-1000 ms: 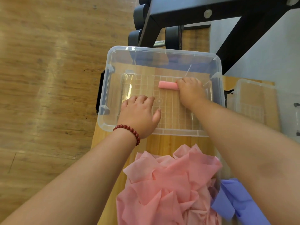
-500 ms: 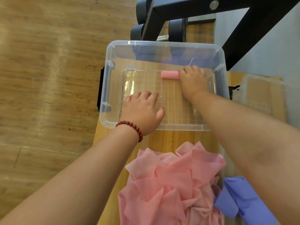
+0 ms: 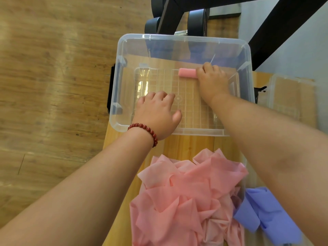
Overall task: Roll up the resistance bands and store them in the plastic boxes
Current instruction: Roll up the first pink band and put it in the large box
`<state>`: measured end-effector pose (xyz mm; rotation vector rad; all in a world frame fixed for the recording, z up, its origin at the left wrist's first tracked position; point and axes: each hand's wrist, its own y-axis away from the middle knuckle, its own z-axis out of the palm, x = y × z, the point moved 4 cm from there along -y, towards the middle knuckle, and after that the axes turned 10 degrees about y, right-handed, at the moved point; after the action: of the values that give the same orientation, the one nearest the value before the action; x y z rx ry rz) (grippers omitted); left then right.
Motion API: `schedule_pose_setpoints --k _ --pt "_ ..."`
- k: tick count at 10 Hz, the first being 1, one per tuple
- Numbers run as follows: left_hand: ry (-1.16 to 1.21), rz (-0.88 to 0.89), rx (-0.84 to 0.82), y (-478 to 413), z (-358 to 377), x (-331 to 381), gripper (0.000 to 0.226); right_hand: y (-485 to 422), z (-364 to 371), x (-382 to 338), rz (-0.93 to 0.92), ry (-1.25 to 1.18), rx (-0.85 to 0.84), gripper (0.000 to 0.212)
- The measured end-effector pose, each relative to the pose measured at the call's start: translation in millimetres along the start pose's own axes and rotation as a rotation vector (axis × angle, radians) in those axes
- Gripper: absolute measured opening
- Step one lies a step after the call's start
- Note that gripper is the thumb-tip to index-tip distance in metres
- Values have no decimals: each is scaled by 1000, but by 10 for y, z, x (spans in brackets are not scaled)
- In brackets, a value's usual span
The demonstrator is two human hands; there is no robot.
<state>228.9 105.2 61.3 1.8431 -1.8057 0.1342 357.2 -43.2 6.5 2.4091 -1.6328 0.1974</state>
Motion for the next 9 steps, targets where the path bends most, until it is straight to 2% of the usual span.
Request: schedule_pose_setpoints --k 3,9 --pt "-1 7 -7 0 7 3 52 -23 -4 -14 23 15 33 28" --pt "-22 14 -9 3 17 -1 51 -44 -2 -22 20 24 19 35"
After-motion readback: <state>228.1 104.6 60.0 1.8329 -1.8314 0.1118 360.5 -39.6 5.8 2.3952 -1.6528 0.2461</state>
